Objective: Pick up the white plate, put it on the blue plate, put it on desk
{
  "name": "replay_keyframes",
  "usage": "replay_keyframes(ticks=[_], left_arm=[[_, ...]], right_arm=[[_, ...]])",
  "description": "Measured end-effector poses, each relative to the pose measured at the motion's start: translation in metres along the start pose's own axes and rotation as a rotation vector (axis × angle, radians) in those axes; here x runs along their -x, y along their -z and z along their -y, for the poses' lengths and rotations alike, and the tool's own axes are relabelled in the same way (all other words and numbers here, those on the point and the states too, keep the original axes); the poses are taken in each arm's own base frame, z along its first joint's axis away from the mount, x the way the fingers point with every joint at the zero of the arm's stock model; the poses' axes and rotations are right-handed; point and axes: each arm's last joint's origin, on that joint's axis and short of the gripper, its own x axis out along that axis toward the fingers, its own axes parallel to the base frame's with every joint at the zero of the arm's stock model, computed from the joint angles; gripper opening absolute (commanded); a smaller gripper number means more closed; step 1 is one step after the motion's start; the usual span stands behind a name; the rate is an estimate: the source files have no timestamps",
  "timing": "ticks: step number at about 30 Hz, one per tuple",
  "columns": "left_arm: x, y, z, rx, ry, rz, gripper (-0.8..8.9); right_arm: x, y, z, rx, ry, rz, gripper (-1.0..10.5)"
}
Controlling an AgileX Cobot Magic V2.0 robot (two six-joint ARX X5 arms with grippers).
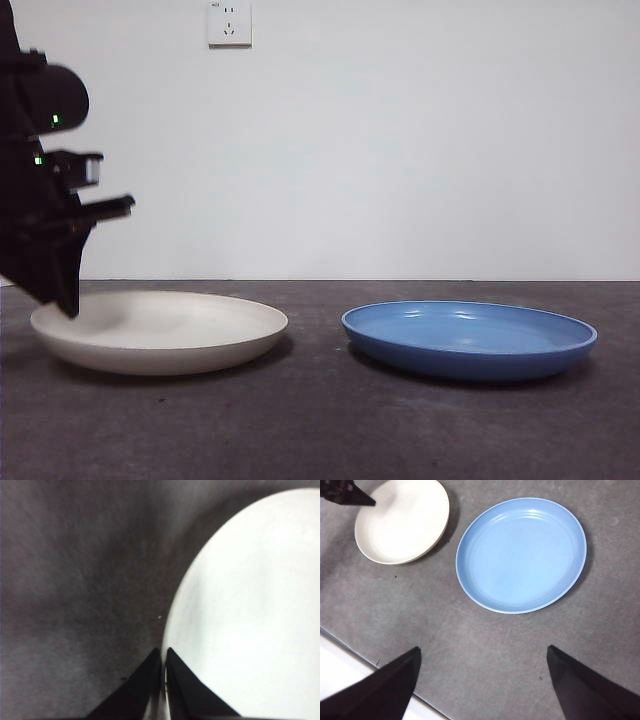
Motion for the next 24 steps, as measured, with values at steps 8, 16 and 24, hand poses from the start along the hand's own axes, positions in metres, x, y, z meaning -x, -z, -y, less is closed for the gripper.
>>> replay_keyframes(ticks=[8,16,24], left_arm=[[0.064,-0.016,0.016,-0.018,0.111,0.180,0.10],[0.078,-0.017,0.060,-0.086,0.209,0.224,0.10],[0.059,-0.018,0.116,-0.151,0.322,0.235,0.10]], right_arm=[[0.000,0.000,0.000,0.000,0.000,0.000,4.0],[0.000,0.000,0.000,0.000,0.000,0.000,4.0],[0.001,0.000,0.000,-0.010,0.016,0.008,4.0]])
